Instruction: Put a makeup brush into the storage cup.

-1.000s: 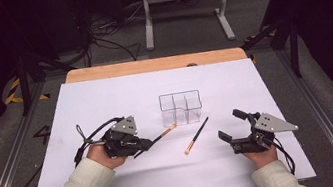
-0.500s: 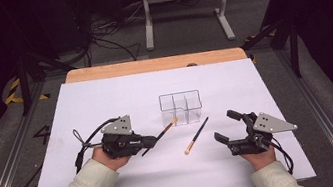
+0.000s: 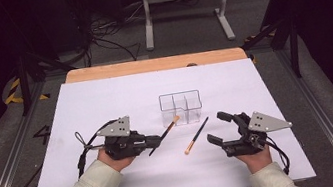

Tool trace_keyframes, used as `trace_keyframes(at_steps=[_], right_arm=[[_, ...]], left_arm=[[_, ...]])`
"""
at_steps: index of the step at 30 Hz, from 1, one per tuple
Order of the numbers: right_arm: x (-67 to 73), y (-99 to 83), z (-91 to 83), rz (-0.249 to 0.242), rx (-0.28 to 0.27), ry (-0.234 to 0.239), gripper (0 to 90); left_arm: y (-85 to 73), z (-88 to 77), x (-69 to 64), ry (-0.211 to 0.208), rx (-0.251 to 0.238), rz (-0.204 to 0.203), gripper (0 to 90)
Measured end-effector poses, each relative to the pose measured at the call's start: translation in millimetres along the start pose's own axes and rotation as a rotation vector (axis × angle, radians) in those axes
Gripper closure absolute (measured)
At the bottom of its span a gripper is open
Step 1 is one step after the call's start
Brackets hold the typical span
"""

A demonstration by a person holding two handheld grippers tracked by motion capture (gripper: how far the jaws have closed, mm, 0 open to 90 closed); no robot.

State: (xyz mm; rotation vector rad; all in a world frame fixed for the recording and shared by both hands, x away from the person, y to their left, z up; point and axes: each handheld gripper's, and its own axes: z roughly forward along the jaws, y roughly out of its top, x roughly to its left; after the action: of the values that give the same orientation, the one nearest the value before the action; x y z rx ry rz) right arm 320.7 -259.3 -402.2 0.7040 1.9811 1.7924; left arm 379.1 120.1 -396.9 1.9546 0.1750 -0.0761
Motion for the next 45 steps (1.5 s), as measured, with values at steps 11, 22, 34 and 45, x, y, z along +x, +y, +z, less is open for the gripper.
trace_keyframes(at_steps=[11,22,34,45], right_arm=[[13.1,10.1,16.9,-0.005,-0.017,0.12,36.3],[20.9,15.3,29.2,-0.013,0.002,0.162,41.8],[25.8,16.3,40.6,0.001,0.023,0.2,53.3],[31.0,17.5,52.9,0.016,0.051,0.234,60.3]], left_arm=[[-4.0,9.4,-3.3,-0.048,-0.06,0.055,83.1],[-9.3,18.4,-3.2,-0.056,-0.101,0.064,83.1],[-10.0,21.4,-3.2,-0.063,-0.095,0.057,83.1],[-10.8,25.1,-4.7,-0.062,-0.084,0.058,83.0]])
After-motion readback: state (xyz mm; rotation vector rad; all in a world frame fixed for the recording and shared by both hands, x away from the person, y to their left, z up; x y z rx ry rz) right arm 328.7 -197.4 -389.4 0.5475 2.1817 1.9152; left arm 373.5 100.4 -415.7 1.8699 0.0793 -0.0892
